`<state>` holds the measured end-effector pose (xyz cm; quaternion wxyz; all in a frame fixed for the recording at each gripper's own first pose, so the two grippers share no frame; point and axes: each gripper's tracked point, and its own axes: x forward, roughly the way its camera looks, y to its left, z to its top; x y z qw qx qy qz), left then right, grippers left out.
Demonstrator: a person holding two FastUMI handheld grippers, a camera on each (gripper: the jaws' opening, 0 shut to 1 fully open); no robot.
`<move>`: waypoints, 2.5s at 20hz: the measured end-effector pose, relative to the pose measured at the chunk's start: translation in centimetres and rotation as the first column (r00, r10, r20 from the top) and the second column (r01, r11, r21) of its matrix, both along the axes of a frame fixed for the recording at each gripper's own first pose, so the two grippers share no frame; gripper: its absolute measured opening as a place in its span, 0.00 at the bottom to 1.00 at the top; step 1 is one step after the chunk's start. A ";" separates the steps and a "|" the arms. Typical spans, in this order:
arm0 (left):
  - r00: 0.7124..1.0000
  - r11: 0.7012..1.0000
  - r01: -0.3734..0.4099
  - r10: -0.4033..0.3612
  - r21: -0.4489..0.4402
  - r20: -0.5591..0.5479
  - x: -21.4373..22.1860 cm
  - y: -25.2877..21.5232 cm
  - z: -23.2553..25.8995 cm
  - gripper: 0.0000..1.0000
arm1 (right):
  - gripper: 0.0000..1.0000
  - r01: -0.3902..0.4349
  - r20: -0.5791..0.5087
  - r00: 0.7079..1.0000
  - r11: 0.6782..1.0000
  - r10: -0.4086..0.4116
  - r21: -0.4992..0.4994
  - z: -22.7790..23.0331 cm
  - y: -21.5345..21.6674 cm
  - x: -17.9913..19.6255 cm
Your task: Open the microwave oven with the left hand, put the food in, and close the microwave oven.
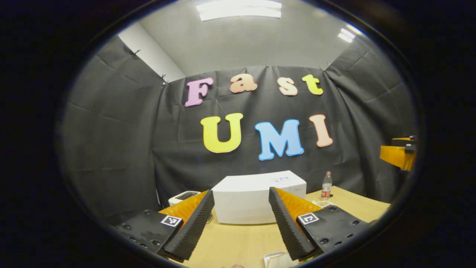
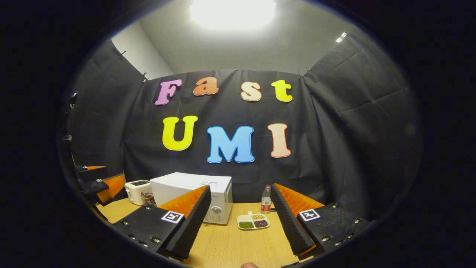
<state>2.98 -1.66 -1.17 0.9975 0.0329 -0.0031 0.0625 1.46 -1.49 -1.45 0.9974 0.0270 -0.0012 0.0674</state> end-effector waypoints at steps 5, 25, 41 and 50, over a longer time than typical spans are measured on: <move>0.999 0.999 0.040 -0.040 0.005 -0.026 4.2 0.3 -2.3 0.97 | 0.97 0.046 -0.022 0.999 0.999 -0.045 0.013 -0.4 0.0 1.2; 0.911 0.921 0.377 -0.387 -0.097 -0.140 23.9 -10.0 -13.2 0.97 | 0.97 0.385 -0.101 0.914 0.919 -0.393 -0.088 -3.2 -3.2 3.8; 0.875 0.917 0.396 -0.394 -0.051 -0.281 30.9 -15.7 -22.0 0.60 | 0.97 0.483 -0.161 0.846 0.859 -0.508 -0.171 -5.3 -7.5 1.4; 0.875 0.924 0.358 -0.383 -0.137 -0.297 30.5 -15.1 -21.7 0.19 | 0.97 0.462 -0.149 0.861 0.871 -0.486 -0.167 -4.7 -8.1 1.0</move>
